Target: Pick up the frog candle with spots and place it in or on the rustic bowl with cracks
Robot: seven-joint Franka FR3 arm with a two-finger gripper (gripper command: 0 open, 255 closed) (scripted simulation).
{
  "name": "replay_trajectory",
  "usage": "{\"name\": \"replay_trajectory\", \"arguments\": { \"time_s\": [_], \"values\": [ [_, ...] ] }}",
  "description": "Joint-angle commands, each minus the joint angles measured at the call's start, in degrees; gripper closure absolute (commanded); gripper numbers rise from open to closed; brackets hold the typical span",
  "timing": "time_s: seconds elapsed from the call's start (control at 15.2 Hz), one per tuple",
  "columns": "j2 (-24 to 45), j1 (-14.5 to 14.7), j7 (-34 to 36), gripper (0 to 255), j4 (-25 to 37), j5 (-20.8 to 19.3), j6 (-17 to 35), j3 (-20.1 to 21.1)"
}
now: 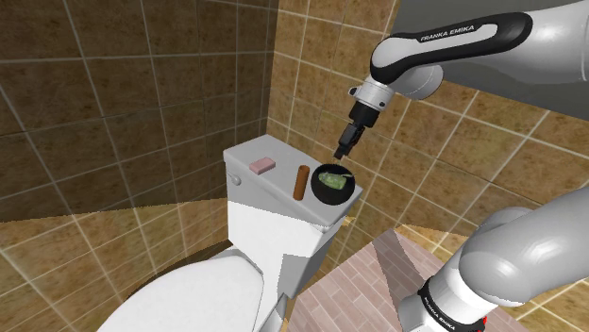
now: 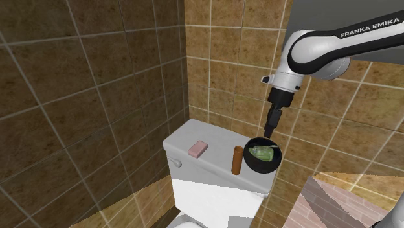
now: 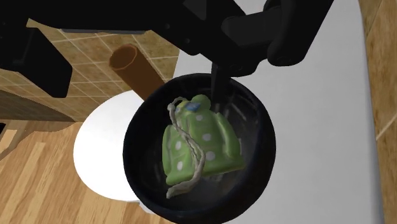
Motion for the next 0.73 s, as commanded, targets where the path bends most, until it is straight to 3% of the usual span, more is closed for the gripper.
{"name": "replay_trajectory", "arguments": {
  "time_s": [0.0,0.13,0.66],
  "values": [
    [-0.88,-0.50,0.25,0,1.99,-0.79,-3.00,-0.53],
    [-1.39,-0.96,0.54,0,4.86,-1.55,-6.47,-1.13],
    [-1.39,-0.95,0.54,0,4.86,-1.55,-6.47,-1.14]
  ]
}}
